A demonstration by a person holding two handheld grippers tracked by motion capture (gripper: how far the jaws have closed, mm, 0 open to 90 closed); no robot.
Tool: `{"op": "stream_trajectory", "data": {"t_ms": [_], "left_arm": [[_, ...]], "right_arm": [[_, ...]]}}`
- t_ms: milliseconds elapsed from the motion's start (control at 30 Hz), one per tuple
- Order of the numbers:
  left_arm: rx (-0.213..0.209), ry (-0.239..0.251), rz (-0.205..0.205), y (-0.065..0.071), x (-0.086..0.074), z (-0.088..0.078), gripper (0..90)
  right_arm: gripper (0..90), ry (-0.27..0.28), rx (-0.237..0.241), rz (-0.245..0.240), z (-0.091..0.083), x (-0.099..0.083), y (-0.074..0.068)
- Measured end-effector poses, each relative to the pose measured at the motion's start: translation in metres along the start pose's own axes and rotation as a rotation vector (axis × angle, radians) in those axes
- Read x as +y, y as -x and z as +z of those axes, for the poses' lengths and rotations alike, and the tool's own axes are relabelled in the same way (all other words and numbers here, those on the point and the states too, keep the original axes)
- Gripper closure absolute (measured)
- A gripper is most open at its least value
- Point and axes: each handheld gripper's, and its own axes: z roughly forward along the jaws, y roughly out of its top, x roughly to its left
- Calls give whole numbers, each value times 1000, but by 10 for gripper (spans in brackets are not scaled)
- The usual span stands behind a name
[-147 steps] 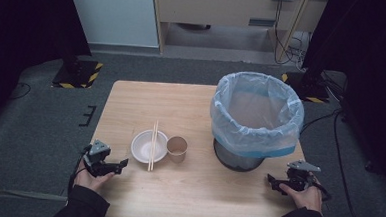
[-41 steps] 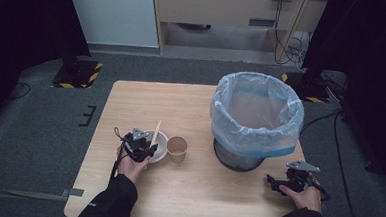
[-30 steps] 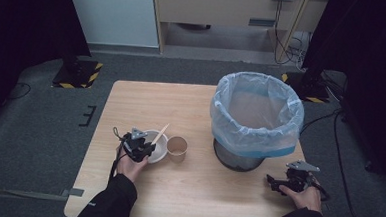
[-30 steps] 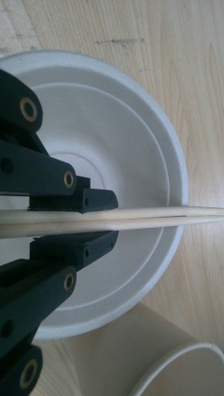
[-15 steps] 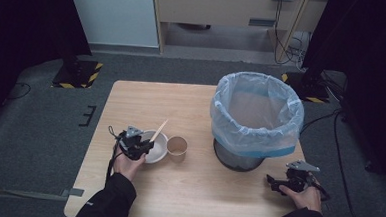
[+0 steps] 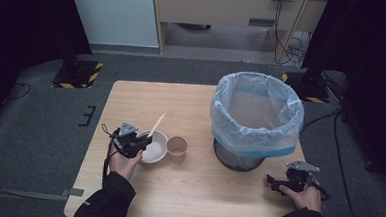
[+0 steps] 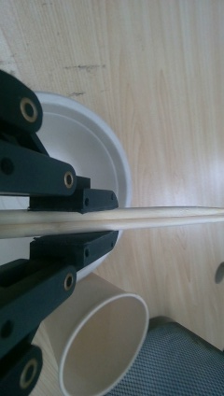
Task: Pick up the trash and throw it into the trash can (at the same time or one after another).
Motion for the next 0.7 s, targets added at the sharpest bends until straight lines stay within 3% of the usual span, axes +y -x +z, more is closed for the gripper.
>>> {"op": "stream_trajectory", "data": {"t_ms": [333,700], "left_arm": [[-25,113,-21,-3,15,-25,795],[-82,208,-6,11,32,-44,795]], "right_arm": [[18,0,3,-2,0,0,0],[17,0,3,-4,0,0,0]]}}
